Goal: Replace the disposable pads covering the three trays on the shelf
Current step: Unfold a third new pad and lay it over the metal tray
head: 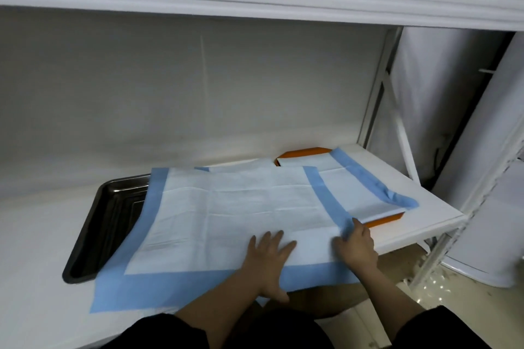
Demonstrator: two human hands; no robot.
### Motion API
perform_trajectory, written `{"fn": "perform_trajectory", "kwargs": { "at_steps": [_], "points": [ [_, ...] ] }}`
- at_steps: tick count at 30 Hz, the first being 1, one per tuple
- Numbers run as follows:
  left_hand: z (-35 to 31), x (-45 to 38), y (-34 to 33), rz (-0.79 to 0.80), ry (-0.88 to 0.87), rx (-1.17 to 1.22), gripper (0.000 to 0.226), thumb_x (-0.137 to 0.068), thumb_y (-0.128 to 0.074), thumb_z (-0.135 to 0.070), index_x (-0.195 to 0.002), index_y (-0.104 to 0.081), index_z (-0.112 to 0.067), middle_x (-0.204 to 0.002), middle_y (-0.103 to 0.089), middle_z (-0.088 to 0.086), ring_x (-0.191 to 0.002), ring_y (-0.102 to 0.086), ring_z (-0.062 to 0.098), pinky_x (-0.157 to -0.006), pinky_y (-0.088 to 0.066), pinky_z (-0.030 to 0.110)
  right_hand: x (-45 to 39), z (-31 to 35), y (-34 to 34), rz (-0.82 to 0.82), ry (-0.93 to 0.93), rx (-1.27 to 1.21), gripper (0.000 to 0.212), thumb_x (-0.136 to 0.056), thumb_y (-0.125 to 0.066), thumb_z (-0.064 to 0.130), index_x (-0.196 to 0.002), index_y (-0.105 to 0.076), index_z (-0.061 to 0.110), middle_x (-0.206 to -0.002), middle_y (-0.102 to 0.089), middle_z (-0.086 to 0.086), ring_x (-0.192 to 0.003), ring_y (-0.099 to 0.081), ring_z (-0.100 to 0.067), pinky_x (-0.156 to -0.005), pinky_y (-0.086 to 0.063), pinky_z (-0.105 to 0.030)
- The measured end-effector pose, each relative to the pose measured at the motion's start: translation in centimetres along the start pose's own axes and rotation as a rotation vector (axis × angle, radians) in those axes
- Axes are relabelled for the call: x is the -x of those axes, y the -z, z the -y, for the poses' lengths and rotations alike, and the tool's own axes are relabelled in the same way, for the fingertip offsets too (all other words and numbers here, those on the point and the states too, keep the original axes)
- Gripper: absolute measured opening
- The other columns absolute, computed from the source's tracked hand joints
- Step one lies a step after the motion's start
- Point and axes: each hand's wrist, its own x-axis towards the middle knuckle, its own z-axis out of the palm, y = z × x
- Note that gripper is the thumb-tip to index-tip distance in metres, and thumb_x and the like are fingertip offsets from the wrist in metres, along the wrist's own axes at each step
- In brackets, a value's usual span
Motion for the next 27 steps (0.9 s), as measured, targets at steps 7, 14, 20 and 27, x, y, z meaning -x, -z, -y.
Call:
{"fn": "perform_trajectory", "kwargs": {
  "at_steps": [7, 14, 20, 27],
  "points": [
    [-3.5, -1.4, -2.2, -0.186, 0.008, -0.242, 0.108, -0.082, -0.071, -0.035, -0.15, 0.014, -0.029, -0.157, 0.019, 0.011, -0.144, 0.0, 0.044, -0.113, -0.007, 0.059, -1.9, -2.7, 1.9, 0.083, -0.216, -0.313, 0.067, -0.088, -0.061, 0.041, -0.142, -0.034, 0.013, -0.138, -0.047, -0.014, -0.126, -0.042, -0.037, -0.104, -0.037, -0.048],
    [-2.9, -1.9, -2.3, -0.248, -0.046, -0.056, 0.088, -0.088, -0.046, -0.052, -0.147, 0.016, -0.035, -0.157, 0.022, 0.006, -0.146, 0.004, 0.037, -0.115, 0.001, 0.055, -3.0, -3.0, 4.3, 0.279, -0.221, -0.679, 0.033, -0.088, -0.065, 0.022, -0.111, -0.062, -0.002, -0.106, -0.067, -0.018, -0.093, -0.062, -0.034, -0.083, -0.05, -0.041],
    [-3.8, -2.1, -2.3, -0.321, -0.047, -0.14, 0.115, -0.073, -0.066, -0.057, -0.138, 0.026, -0.034, -0.16, 0.002, 0.011, -0.145, -0.007, 0.038, -0.115, -0.008, 0.057, -2.5, -2.7, 4.8, 0.38, -0.283, -0.793, 0.028, -0.089, -0.065, 0.031, -0.103, -0.064, 0.007, -0.093, -0.069, -0.013, -0.087, -0.064, -0.029, -0.065, -0.051, -0.032],
    [-3.8, -3.1, -1.8, -0.656, -0.284, -0.009, 0.039, -0.06, -0.073, -0.027, -0.099, -0.072, -0.021, -0.093, -0.073, -0.004, -0.076, -0.069, 0.01, -0.062, -0.056, 0.02, -1.1, -3.1, 5.0, 0.406, -0.327, -0.919, 0.013, -0.089, -0.063, 0.012, -0.1, -0.06, 0.005, -0.087, -0.064, -0.013, -0.079, -0.062, -0.027, -0.053, -0.055, -0.028]
  ]
}}
